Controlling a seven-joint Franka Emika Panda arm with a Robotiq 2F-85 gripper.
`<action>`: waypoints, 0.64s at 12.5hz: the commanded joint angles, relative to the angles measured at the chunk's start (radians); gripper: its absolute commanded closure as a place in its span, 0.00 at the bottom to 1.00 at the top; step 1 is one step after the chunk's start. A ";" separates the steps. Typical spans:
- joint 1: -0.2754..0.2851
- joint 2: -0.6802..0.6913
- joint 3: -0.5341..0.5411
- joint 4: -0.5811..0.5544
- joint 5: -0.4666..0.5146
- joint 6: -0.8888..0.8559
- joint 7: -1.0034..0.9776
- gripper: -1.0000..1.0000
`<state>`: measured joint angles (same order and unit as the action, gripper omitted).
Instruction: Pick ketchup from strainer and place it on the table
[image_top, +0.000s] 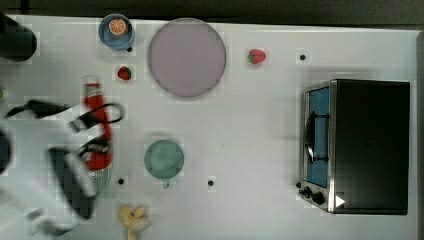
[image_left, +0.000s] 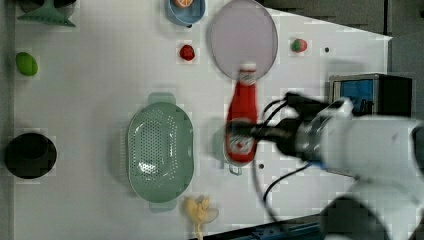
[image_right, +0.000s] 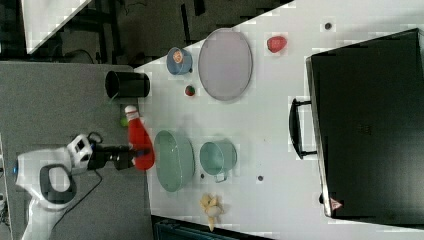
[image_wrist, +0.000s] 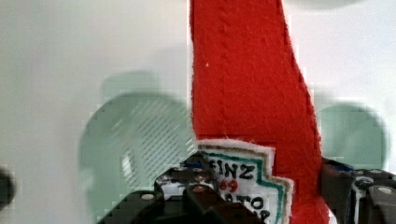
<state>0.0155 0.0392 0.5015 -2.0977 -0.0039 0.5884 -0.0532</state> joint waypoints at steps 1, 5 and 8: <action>-0.123 0.022 -0.149 -0.020 0.009 -0.009 -0.210 0.37; -0.155 0.024 -0.340 -0.073 0.008 0.001 -0.385 0.37; -0.158 0.032 -0.438 -0.142 0.008 0.063 -0.454 0.37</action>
<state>-0.1703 0.0960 0.0185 -2.2070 -0.0002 0.6553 -0.4099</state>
